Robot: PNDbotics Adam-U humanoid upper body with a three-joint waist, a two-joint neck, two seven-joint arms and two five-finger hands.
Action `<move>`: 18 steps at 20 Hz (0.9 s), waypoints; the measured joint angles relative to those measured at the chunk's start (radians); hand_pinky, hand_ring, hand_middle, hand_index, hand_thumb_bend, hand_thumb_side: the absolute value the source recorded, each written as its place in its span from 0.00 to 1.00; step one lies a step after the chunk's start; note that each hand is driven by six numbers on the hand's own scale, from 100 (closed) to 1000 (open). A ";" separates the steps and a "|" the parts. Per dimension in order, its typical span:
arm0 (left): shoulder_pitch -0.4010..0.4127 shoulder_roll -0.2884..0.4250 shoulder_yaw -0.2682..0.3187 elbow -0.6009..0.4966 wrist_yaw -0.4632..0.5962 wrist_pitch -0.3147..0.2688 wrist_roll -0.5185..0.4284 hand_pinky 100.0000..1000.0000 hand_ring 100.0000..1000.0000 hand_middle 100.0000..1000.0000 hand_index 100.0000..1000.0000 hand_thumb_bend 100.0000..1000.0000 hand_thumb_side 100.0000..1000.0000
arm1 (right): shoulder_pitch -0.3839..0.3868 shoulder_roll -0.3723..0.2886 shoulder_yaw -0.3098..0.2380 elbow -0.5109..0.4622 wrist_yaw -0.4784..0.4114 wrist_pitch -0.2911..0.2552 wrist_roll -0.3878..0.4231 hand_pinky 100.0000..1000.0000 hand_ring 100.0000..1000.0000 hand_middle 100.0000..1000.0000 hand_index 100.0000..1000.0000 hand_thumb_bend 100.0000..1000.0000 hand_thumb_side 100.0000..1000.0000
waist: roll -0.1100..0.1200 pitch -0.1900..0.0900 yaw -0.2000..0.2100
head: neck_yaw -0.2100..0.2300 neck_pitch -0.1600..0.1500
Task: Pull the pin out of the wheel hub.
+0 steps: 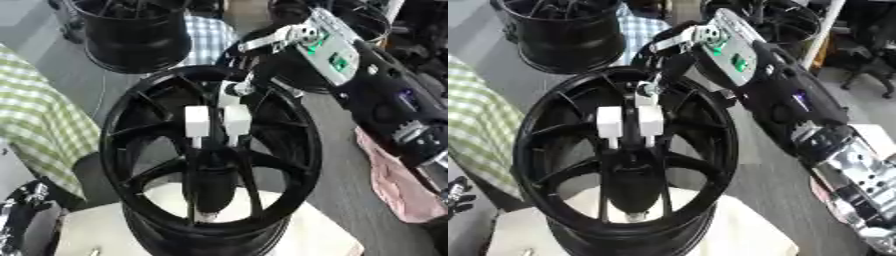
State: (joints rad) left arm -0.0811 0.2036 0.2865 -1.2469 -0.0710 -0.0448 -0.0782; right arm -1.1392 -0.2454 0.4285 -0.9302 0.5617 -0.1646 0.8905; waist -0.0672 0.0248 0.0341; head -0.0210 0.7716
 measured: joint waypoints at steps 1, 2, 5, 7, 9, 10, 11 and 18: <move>0.000 0.000 0.000 0.000 0.000 0.000 0.000 0.70 0.65 0.64 0.76 0.13 0.56 | 0.002 0.004 -0.004 0.010 0.009 -0.003 -0.003 0.84 0.86 0.85 0.94 0.17 0.48 | 0.000 0.000 0.000 | 0.000 0.000; 0.000 0.000 0.000 0.000 0.000 0.000 0.000 0.70 0.65 0.64 0.76 0.13 0.56 | 0.003 0.007 -0.009 0.019 0.016 -0.007 -0.006 0.84 0.86 0.85 0.94 0.17 0.48 | 0.001 0.000 0.001 | 0.000 0.000; -0.002 0.000 0.000 0.000 0.000 0.000 0.000 0.70 0.65 0.64 0.76 0.13 0.56 | 0.005 0.016 -0.022 0.045 0.037 -0.017 -0.017 0.83 0.85 0.84 0.93 0.16 0.47 | 0.001 0.001 0.002 | -0.001 0.000; -0.003 0.000 0.000 0.000 0.000 -0.001 -0.001 0.70 0.65 0.64 0.76 0.13 0.56 | 0.005 0.021 -0.029 0.060 0.047 -0.024 -0.025 0.83 0.85 0.84 0.93 0.16 0.47 | 0.002 0.002 0.003 | -0.001 0.000; -0.005 0.000 0.000 0.000 0.000 -0.001 -0.001 0.70 0.65 0.64 0.76 0.13 0.56 | 0.005 0.024 -0.035 0.072 0.055 -0.029 -0.033 0.83 0.84 0.81 0.92 0.16 0.46 | 0.002 0.003 0.004 | -0.002 0.000; -0.006 0.000 -0.001 0.000 0.000 -0.001 -0.002 0.70 0.65 0.64 0.76 0.13 0.56 | 0.005 0.026 -0.038 0.077 0.058 -0.031 -0.037 0.83 0.84 0.81 0.92 0.16 0.46 | 0.002 0.004 0.004 | -0.003 0.000; -0.006 0.000 -0.001 -0.001 0.000 -0.002 -0.002 0.70 0.65 0.64 0.76 0.13 0.56 | 0.005 0.029 -0.041 0.083 0.061 -0.032 -0.040 0.83 0.84 0.79 0.91 0.15 0.45 | 0.002 0.005 0.005 | -0.003 0.000; -0.007 0.000 -0.005 -0.002 0.000 -0.002 -0.003 0.70 0.65 0.64 0.76 0.13 0.56 | 0.008 0.042 -0.050 0.112 0.088 -0.042 -0.050 0.82 0.82 0.76 0.89 0.15 0.45 | 0.003 0.006 0.009 | -0.003 0.000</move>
State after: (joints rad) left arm -0.0884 0.2034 0.2812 -1.2492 -0.0713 -0.0470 -0.0811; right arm -1.1310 -0.2033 0.3789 -0.8177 0.6493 -0.2070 0.8406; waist -0.0644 0.0309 0.0431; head -0.0240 0.7716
